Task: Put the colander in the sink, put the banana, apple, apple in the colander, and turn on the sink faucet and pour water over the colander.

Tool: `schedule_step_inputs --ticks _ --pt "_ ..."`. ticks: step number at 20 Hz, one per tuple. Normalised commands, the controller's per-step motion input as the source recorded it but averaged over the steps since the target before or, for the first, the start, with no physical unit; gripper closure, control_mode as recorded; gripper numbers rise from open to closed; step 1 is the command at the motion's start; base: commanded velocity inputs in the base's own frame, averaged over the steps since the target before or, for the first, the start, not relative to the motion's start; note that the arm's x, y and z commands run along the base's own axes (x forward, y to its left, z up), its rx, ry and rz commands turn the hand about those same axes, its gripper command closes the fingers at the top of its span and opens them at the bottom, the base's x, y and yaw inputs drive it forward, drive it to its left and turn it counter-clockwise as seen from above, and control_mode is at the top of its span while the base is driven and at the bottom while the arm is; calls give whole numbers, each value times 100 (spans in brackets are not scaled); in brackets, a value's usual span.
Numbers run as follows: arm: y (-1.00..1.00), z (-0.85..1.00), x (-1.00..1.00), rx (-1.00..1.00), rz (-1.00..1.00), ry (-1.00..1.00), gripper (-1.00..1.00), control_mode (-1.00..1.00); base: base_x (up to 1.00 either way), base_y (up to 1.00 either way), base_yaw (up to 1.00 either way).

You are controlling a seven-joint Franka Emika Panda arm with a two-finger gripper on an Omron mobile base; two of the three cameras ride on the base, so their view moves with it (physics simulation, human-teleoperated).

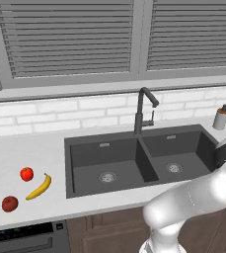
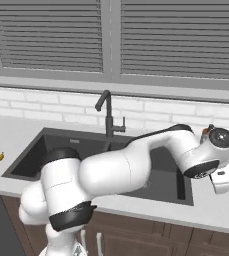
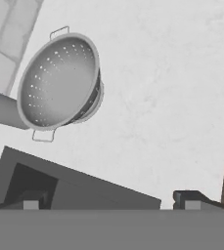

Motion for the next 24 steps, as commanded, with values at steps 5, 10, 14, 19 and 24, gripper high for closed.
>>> schedule_step_inputs --ticks 5,10,14,19,24 --pt "-8 -35 42 0 0 0 -100 -100 0 0 0" --pt "-18 -24 39 0 0 6 -100 -100 0 0 0" --pt "-18 -26 35 0 -1 8 -100 -100 0 0 0" --pt "-25 -8 41 1 -6 5 -100 -100 0 0 0" --pt "-23 -18 32 1 -7 6 -100 -100 0 0 0"
